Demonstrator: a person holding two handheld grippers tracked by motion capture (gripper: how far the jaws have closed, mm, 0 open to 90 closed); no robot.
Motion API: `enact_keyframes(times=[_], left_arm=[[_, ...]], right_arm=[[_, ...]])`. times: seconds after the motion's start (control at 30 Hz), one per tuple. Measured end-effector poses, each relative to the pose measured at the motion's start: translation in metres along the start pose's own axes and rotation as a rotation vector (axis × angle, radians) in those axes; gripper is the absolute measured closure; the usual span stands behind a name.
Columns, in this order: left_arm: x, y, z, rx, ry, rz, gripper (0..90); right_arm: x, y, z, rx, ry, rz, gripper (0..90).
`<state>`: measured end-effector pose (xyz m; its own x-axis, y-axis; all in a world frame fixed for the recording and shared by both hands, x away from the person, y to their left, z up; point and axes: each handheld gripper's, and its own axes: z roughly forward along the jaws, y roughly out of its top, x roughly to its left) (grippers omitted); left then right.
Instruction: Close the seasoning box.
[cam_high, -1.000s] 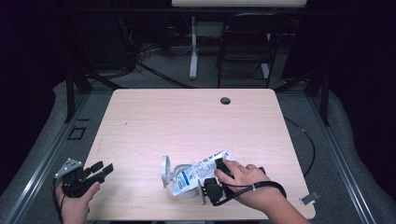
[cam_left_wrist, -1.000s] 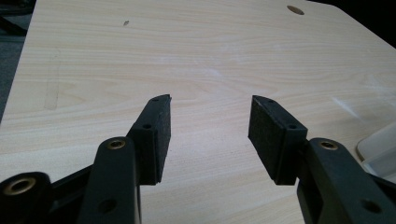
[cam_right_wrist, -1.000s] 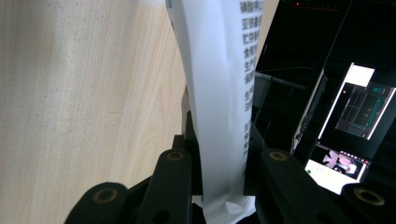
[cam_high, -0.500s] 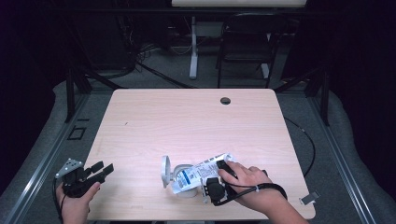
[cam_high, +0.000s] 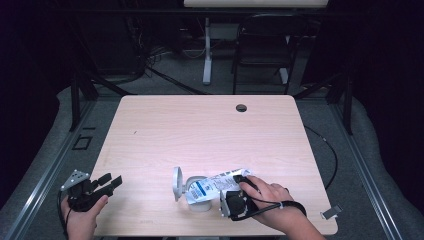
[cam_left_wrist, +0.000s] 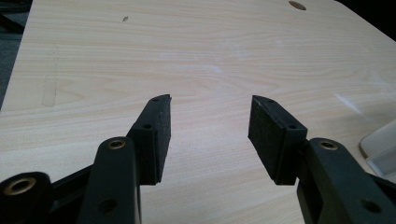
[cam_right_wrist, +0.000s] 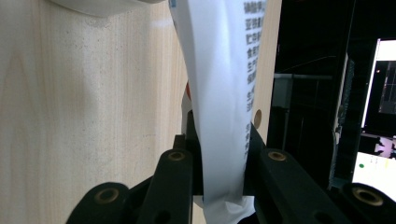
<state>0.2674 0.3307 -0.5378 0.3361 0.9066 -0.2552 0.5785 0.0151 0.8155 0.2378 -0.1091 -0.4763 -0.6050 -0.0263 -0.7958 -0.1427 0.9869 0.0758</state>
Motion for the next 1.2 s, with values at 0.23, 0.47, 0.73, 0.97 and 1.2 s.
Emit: enact_keyframes(times=[0.23,0.47,0.73,0.97,1.2], left_arm=[[0.000,0.000,-0.001,-0.003,0.002,-0.003,49.3],[0.001,0.000,-0.001,-0.001,0.002,-0.002,49.3],[0.001,0.000,0.000,-0.001,0.003,-0.004,49.3],[0.001,-0.001,0.000,0.001,0.004,-0.002,49.3],[0.001,-0.001,0.001,0.002,0.004,-0.003,49.3]], right_arm=[[0.002,-0.004,0.002,-0.025,-0.005,0.043,80.7],[0.004,-0.006,0.003,-0.043,0.000,0.085,81.8],[0.007,-0.011,0.006,-0.090,0.025,0.182,82.4],[0.010,-0.015,0.006,-0.118,0.047,0.241,82.6],[0.012,-0.017,0.003,-0.133,0.050,0.276,82.9]])
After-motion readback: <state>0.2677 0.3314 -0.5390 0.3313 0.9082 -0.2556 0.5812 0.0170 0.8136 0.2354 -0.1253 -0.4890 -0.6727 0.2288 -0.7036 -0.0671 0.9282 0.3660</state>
